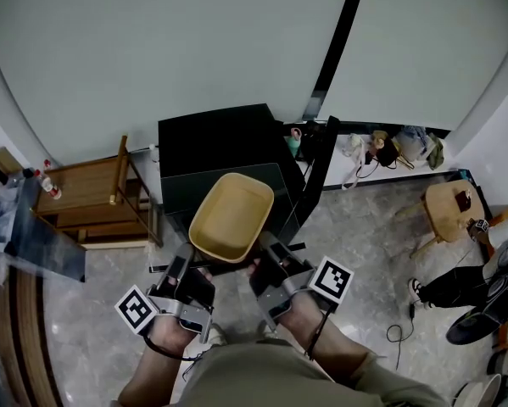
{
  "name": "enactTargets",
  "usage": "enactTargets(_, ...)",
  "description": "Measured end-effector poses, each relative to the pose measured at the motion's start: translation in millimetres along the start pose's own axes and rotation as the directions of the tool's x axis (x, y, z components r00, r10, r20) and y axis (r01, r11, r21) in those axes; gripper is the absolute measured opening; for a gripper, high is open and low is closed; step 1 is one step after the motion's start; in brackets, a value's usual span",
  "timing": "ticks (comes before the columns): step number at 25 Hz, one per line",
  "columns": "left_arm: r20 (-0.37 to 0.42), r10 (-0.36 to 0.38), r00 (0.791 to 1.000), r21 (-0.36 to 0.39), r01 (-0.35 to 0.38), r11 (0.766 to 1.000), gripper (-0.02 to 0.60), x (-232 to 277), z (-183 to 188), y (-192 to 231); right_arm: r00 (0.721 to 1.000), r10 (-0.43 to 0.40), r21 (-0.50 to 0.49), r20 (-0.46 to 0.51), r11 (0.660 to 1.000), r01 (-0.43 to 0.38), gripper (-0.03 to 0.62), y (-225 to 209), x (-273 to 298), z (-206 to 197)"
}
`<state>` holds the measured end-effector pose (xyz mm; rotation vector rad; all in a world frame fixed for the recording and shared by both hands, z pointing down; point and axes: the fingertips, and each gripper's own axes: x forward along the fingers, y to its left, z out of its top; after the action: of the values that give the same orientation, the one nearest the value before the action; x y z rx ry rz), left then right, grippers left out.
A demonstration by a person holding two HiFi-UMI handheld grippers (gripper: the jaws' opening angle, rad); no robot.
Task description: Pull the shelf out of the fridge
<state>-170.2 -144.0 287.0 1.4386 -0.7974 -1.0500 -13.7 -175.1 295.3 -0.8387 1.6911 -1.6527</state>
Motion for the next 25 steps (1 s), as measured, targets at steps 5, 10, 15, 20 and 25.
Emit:
enactTargets(5, 0.003, 0.023, 1.0, -0.015, -0.023, 1.0, 0.018, -2.4, 1.4, 12.6, 0.999, -0.035, 0.005, -0.011, 0.999, 0.036, 0.003, -11.0, 0.9, -1.3)
enactTargets(10, 0.003, 0.037, 0.999, -0.02, -0.037, 0.999, 0.018, -3.1, 1.1, 16.1, 0.999, -0.049, 0.022, -0.011, 0.999, 0.049, 0.003, -16.0, 0.6, -1.5)
enactTargets(15, 0.006, 0.034, 0.999, -0.025, -0.034, 0.999, 0.018, -3.7, 2.4, 14.7, 0.999, -0.048, 0.021, -0.013, 0.999, 0.048, 0.003, -14.3, 1.1, -2.5)
enactTargets(20, 0.003, 0.035, 0.999, -0.017, -0.035, 0.999, 0.018, -3.5, 1.9, 14.2, 0.999, -0.05, 0.027, -0.015, 0.998, 0.051, 0.003, -15.7, 0.5, -2.8)
enactTargets(25, 0.002, 0.046, 0.999, -0.019, -0.046, 0.999, 0.018, -3.4, 2.3, 16.3, 0.998, -0.053, 0.042, -0.017, 0.998, 0.054, 0.003, -16.8, 0.7, -2.7)
